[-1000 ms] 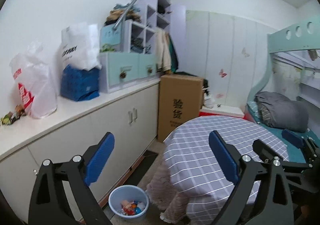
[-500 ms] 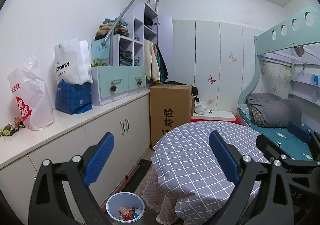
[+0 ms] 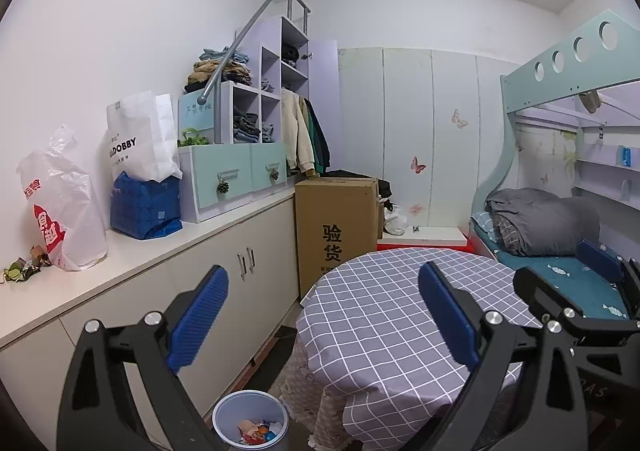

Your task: Collect trash

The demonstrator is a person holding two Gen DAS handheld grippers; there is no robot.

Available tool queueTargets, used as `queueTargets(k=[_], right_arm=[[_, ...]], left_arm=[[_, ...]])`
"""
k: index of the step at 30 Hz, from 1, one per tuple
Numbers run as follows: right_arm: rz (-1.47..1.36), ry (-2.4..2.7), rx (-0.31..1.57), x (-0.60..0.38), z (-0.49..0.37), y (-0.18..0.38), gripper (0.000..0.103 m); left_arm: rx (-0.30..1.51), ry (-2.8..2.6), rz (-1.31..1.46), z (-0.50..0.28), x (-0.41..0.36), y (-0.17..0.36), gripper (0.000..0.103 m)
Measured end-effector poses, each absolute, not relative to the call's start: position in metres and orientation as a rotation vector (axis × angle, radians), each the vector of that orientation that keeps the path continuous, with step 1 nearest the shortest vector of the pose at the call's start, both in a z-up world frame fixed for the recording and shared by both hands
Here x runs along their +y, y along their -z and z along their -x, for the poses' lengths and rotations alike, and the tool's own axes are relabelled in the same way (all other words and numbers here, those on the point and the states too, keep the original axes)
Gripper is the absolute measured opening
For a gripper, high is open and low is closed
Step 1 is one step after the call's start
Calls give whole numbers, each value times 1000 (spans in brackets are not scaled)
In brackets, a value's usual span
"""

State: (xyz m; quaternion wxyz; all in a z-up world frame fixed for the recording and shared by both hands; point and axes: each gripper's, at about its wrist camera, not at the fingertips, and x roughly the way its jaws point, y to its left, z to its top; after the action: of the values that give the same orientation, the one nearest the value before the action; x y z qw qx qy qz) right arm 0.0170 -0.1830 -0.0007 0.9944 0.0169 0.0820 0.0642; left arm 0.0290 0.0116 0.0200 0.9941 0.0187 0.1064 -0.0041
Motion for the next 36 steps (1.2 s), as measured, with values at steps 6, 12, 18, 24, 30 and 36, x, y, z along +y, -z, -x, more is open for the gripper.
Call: queueTargets(k=[6, 12, 18, 24, 30, 36], right_arm=[[-41, -126, 167, -185, -16, 3, 97], [-44, -134, 173, -184, -17, 4, 97], [-39, -143, 174, -181, -17, 3, 97], [-41, -144, 184, -177, -19, 6, 97], [-41, -146, 189, -175, -18, 8, 97], [-39, -148, 191, -174, -18, 9, 97]], left_arm=[[217, 0, -49, -28, 7, -19, 94], [215, -7, -50, -27, 8, -21, 94], [220, -24, -55, -24, 10, -20, 94], [224, -30, -55, -24, 12, -19, 94], [227, -33, -52, -24, 12, -19, 94], [230, -36, -48, -25, 14, -17, 94]])
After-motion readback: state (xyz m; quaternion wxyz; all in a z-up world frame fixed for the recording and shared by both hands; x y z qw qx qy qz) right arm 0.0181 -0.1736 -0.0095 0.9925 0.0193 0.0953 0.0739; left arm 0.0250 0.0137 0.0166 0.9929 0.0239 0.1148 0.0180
